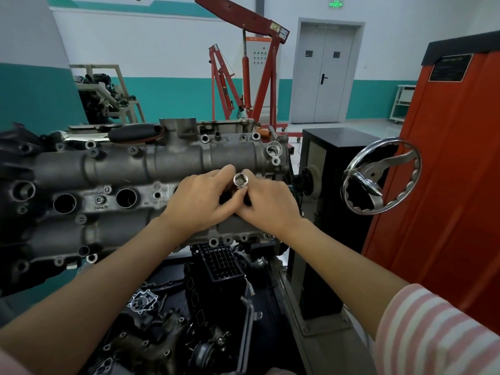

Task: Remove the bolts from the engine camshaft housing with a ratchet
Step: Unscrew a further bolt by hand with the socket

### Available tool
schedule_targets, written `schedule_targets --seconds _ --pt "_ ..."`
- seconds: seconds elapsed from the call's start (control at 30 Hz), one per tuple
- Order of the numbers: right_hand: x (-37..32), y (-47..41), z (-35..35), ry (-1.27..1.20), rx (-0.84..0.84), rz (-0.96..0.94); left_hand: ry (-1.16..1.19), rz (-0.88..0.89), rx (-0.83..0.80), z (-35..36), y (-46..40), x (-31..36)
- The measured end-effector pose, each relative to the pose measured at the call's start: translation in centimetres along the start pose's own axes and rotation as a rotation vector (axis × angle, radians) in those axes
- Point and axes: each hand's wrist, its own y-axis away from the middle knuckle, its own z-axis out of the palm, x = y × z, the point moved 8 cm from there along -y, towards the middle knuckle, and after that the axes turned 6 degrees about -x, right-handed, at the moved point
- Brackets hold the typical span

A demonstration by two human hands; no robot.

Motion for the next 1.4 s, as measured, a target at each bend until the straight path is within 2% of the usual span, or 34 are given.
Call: schedule_targets --seconds 0.17,0.3,0.5,1.0,1.4 --pt "0.14 -0.06 -0.04 -0.007 0.004 0.023 -0.061 0.05 0.023 -0.08 0.1 0.38" --pt "0.21 -0.19 0.15 -0.004 -0.021 0.029 -0.021 0.033 0.069 -0.4 0.2 0.09" --pt "-0.07 0.03 -0.18 -0.029 0.017 -0.003 -0.033 -0.005 -0.015 0.37 0.04 -0.42" --pt "0.61 -0.19 0.35 -0.009 -0.019 0.049 0.005 0.009 0.003 0.19 0.04 -0.23" --pt "-0.03 -0.06 -0.16 -0.037 -0.003 -0.006 -0.015 -0.006 -0.016 0.31 -0.07 -0.1"
